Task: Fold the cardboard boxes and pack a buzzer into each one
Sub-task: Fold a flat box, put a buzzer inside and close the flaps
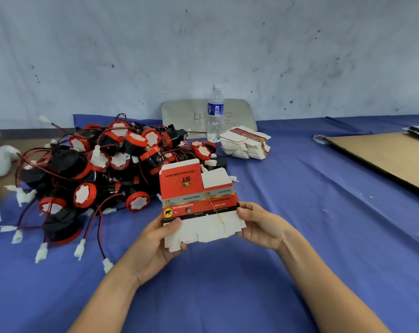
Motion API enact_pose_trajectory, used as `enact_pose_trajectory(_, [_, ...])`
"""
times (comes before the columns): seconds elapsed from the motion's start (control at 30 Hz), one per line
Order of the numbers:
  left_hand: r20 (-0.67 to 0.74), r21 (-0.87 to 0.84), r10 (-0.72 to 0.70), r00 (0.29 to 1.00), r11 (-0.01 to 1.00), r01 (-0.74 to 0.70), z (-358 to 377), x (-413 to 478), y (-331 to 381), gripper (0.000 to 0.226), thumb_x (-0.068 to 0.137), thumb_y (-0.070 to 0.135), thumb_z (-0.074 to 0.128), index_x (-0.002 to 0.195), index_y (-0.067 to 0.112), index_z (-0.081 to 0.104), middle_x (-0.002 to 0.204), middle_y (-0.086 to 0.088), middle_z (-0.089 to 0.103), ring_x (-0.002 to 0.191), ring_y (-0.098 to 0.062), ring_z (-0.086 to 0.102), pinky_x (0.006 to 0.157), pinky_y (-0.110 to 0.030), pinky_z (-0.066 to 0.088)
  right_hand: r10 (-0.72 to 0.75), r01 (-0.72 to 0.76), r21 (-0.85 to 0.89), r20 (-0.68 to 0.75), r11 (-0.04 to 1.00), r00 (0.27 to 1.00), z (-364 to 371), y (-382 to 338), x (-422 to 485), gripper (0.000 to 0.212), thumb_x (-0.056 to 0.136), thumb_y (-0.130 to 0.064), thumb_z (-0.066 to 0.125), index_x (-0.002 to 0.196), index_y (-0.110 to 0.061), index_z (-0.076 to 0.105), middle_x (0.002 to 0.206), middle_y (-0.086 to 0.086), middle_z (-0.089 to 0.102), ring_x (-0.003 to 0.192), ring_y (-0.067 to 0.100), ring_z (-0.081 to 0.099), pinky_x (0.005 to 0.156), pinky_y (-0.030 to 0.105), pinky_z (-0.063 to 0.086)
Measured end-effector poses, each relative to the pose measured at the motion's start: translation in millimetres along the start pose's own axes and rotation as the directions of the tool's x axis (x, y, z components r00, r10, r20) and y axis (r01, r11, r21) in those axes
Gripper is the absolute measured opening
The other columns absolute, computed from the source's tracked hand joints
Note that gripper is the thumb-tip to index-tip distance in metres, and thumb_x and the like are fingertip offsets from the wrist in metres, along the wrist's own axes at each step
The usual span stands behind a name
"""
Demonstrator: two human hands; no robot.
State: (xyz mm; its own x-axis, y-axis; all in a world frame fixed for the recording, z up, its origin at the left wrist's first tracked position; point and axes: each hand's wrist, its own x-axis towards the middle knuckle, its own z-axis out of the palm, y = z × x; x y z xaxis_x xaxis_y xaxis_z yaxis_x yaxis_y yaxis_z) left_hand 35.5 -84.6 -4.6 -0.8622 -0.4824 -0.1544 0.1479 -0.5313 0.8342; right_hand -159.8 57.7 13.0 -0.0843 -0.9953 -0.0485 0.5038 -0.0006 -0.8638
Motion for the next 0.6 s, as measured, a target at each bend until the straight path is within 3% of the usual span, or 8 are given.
enact_pose_trajectory(0.13, [0.06,-0.033,-0.081,0.995,0.996,0.084,0,-4,0,0.032,0.076,0.009,0.064,0.106,0.016,0.071,0.108,-0.012,0.072,0.084,-0.023,0.072,0.055,-0.033,0.058,0.044,-0.042,-0.04,0.061,0.998,0.997,0,1,0,0.057,0.056,-0.032,0.093,0.105,-0.009,0.075,0.104,0.005,0.073,0.093,0.016,0.07,0.074,0.025,0.056])
enact_pose_trajectory(0.23, [-0.048,-0.006,-0.012,0.999,1.0,0.011,8,-3,-4,0.035,0.072,0.019,0.067,0.107,0.017,0.069,0.1,-0.006,0.074,0.081,-0.018,0.073,0.049,-0.028,0.056,0.087,-0.082,-0.076,0.075,0.994,0.993,3,6,3,0.049,0.061,-0.038,0.09,0.101,-0.012,0.077,0.094,-0.001,0.073,0.081,0.01,0.068,0.067,0.021,0.053])
enact_pose_trajectory(0.33, [-0.101,-0.032,0.029,0.994,0.999,-0.032,13,-3,-5,0.031,0.071,0.021,0.067,0.102,0.019,0.069,0.097,-0.005,0.075,0.08,-0.016,0.073,0.045,-0.026,0.055,0.059,-0.053,-0.061,0.101,0.997,0.993,2,7,3,0.043,0.065,-0.039,0.087,0.099,-0.015,0.077,0.093,-0.004,0.074,0.082,0.007,0.068,0.07,0.02,0.053])
enact_pose_trajectory(0.4, [-0.105,-0.049,0.025,0.994,0.998,-0.03,15,-3,-5,0.028,0.072,0.021,0.067,0.1,0.019,0.07,0.098,-0.005,0.075,0.08,-0.016,0.073,0.045,-0.025,0.055,0.02,-0.018,-0.019,0.124,1.0,0.992,3,8,4,0.04,0.069,-0.035,0.085,0.103,-0.014,0.076,0.097,-0.004,0.074,0.083,0.006,0.068,0.068,0.017,0.053])
enact_pose_trajectory(0.47, [-0.122,-0.034,0.032,0.992,0.999,-0.036,17,-3,-6,0.029,0.073,0.022,0.067,0.101,0.019,0.069,0.097,-0.004,0.075,0.08,-0.015,0.073,0.046,-0.024,0.055,0.008,-0.013,0.056,0.088,0.998,0.996,3,10,7,0.044,0.066,-0.028,0.088,0.104,-0.011,0.075,0.094,-0.001,0.072,0.073,0.005,0.064,0.056,0.014,0.048])
enact_pose_trajectory(0.6, [-0.192,-0.156,0.063,0.979,0.983,-0.094,16,-1,-1,0.019,0.073,0.022,0.065,0.089,0.023,0.075,0.092,0.002,0.075,0.077,-0.009,0.072,0.044,-0.02,0.052,0.017,-0.022,0.246,0.021,0.969,1.0,0,7,7,0.043,0.055,-0.01,0.094,0.088,-0.007,0.068,0.065,-0.001,0.052,0.054,0.006,0.05,0.045,0.013,0.043])
